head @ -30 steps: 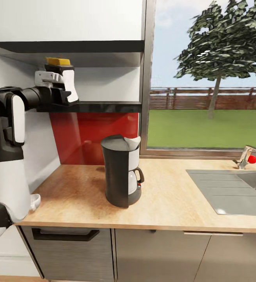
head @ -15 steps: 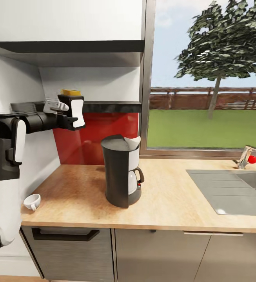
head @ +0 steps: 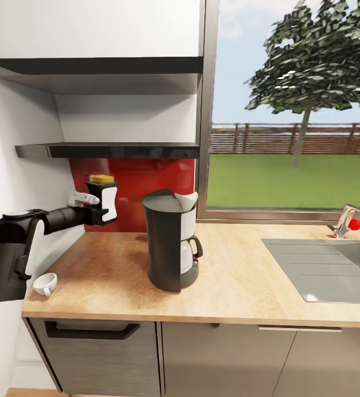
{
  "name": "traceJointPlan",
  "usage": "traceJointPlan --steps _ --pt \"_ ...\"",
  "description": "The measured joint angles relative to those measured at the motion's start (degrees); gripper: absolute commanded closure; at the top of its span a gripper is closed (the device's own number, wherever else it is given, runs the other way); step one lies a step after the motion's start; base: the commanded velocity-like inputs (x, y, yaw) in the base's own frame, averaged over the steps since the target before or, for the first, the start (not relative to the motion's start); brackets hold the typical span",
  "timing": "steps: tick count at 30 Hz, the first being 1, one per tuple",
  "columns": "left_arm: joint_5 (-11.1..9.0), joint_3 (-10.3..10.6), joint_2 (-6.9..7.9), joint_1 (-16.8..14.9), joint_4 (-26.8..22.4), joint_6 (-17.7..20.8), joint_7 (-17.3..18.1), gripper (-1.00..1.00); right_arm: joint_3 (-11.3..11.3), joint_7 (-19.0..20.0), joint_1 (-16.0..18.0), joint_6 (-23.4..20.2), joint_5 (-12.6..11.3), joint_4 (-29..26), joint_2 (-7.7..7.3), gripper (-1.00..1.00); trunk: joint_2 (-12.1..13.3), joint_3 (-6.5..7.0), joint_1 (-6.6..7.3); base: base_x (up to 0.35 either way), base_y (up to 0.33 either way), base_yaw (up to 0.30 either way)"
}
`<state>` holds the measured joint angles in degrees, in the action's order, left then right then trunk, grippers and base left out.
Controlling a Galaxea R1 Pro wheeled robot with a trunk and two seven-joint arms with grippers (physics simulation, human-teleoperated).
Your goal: Set up a coffee station on the kitchen countertop: keep the coffee maker on the countertop, move the bottle of coffee from the kitchen shelf to the counter next to the coffee maker, place a paper coffee filter on top of the coffee maker, put the saucer next to the coffee maker with the coffee cup on the saucer, and place the electric kettle next to the coffee maker.
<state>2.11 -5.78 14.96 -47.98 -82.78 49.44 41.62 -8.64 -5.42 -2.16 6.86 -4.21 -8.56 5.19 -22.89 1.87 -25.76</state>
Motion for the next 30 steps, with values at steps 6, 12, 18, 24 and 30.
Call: traceJointPlan --steps 6,12,18,24,30 --pt "-0.2 0.0 -0.85 6.1 0.6 -10.3 -13.7 1.00 0.0 0.0 0.0 0.0 0.1 0.0 -0.05 -1.00 0.0 0.01 0.00 0.000 0.000 0.000" --pt "-0.5 0.2 -6.30 10.6 1.5 -17.1 -23.7 1.00 -0.3 0.1 0.0 0.0 0.2 0.1 -0.08 -1.00 0.0 0.00 0.00 0.000 0.000 0.000" --pt "-0.6 0.5 -9.17 13.2 12.3 -28.5 -29.2 1.00 -0.3 0.1 0.0 0.1 0.2 0.1 -0.41 -1.00 0.0 0.00 0.01 0.000 0.000 0.000" --pt "-0.3 0.5 -9.99 13.3 21.8 -33.6 -30.4 1.00 0.2 0.0 0.0 0.0 0.0 -0.1 -0.59 -1.00 0.0 0.01 -0.01 0.000 0.000 0.000" --pt "-0.4 0.6 -10.22 13.4 31.2 -42.2 -35.5 1.00 0.4 -0.2 0.0 0.0 -0.2 -0.2 -0.69 -1.00 0.0 0.00 0.00 0.000 0.000 -0.017"
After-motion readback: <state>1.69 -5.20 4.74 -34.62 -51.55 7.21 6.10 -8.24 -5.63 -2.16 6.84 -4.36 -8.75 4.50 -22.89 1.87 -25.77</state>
